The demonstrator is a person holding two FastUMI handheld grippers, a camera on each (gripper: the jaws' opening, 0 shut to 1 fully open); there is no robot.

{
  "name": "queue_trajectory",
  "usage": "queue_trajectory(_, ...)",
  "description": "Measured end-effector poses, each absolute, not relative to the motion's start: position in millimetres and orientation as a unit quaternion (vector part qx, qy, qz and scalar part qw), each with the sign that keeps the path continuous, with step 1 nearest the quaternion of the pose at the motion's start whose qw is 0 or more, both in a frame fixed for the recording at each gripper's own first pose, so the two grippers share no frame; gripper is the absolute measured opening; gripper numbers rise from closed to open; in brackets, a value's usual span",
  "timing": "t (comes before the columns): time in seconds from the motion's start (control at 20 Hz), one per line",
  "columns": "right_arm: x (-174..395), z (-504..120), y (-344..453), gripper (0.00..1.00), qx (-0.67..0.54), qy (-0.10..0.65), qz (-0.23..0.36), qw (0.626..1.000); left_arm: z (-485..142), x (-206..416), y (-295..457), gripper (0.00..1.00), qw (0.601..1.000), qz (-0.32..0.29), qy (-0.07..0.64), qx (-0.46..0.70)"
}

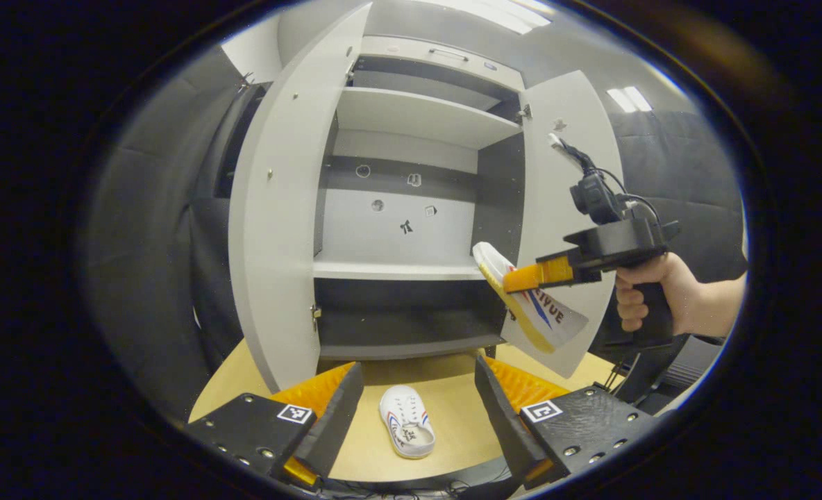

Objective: Grab one shoe with the right hand and put it into the shoe cabinet, grab the other shoe with the left hand and put it into the shoe cabinet; then close the right door with the right hand and the left door with the left hand.

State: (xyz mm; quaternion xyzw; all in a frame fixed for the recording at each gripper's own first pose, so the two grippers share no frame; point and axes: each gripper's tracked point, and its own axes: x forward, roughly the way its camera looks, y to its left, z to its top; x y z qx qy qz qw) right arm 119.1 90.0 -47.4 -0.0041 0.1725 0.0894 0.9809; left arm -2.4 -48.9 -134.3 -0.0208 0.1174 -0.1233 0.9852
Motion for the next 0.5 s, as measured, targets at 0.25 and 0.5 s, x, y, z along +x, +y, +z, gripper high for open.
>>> queue_trajectory(0.25,186,3,99,0.02,0.004,0.125,0.089,0.988,-103,33,-65,0.96,0.987,-0.127,0.091,-0.048)
queue_trajectory(0.5,262,36,100,0.02,0.015,0.097,0.084,0.992,-86,63,-61,0.92,0.992,-0.091,0.079,-0.032)
